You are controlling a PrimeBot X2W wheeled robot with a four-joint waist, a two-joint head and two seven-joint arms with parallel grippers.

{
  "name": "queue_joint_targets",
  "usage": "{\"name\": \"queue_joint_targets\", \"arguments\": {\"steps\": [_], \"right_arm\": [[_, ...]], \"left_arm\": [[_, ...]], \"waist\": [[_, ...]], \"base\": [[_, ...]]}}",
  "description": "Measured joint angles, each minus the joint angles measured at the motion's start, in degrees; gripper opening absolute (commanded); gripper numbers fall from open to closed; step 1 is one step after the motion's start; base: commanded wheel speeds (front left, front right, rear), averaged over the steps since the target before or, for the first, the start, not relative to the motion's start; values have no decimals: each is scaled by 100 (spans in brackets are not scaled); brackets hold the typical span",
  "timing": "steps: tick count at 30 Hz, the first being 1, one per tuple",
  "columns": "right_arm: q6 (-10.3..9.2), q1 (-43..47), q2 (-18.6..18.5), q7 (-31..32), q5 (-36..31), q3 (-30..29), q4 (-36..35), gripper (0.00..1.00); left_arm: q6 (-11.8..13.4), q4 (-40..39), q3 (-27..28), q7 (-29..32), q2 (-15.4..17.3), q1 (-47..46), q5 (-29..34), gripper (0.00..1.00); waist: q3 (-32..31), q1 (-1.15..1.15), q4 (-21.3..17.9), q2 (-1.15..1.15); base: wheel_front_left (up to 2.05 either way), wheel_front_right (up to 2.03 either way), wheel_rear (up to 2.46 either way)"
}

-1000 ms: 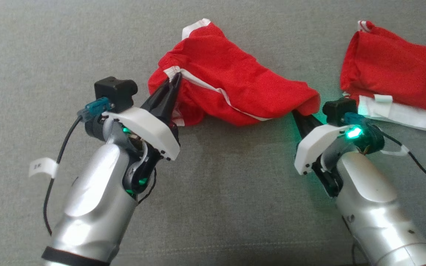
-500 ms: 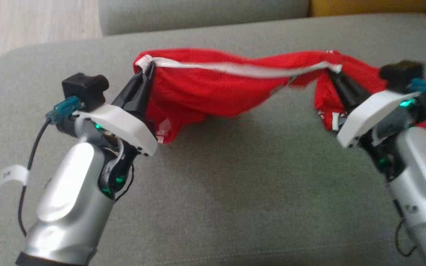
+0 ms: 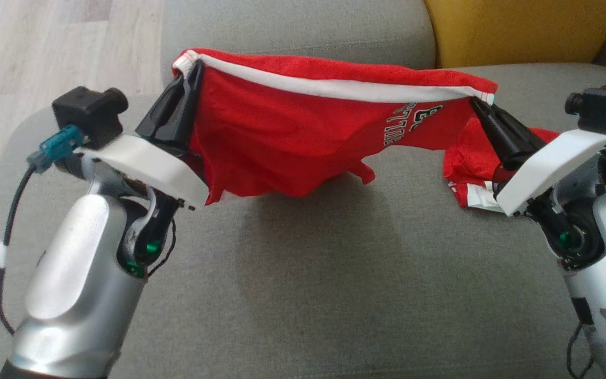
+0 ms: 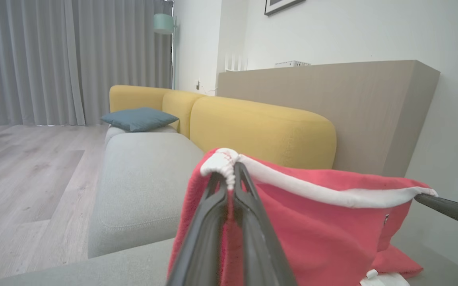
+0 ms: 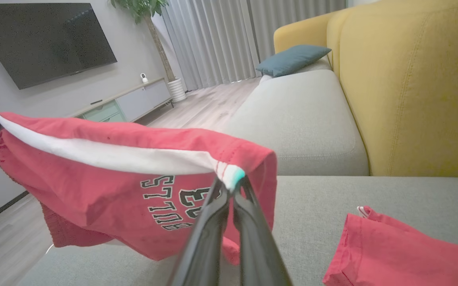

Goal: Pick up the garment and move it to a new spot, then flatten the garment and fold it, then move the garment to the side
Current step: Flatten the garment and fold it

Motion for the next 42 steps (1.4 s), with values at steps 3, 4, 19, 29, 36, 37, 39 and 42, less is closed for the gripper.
{"name": "queue_joint_targets", "arguments": {"steps": [3, 4, 19, 29, 36, 37, 39, 42], "right_arm": [[0, -5, 14, -8, 3, -1, -164, 0], [0, -12, 25, -36, 2, -1, -208, 0], [0, -219, 517, -204, -331, -249, -686, 0], [0, -19, 968, 744, -813, -759, -1230, 0], [0, -1942, 1236, 921, -1126, -999, 12, 0], [0, -2320, 1254, 801, -1248, -1009, 291, 0], [0, -3076, 1303, 442, -1485, -1031, 884, 0], [0, -4142, 1403, -369, -1930, -1105, 1774, 0]], "left_arm": [[15, -122, 25, -79, 46, 0, 1, 0], [49, -165, 46, -125, 53, -2, 2, 0], [149, -580, 104, -386, 175, 76, 153, 0], [145, -792, 178, 79, 434, 130, -108, 0], [-182, 545, 278, 120, 423, -1661, -104, 0], [-205, 809, 324, 62, 411, -1992, -98, 0], [-259, 1303, 347, -100, 413, -2627, 13, 0], [-310, 1970, 411, -505, 360, -3487, 140, 0]], "waist": [[-57, 0, 28, 0], [-72, 0, 35, 0], [-172, 0, 157, 0], [142, 0, 222, 0], [855, 0, 208, 0], [987, 0, 206, 0], [1255, 0, 196, 0], [1653, 0, 170, 0]], "base": [[0, 0, 0], [0, 0, 0], [0, 0, 0], [0, 0, 0], [0, 0, 0], [0, 0, 0], [0, 0, 0], [0, 0, 0]]}}
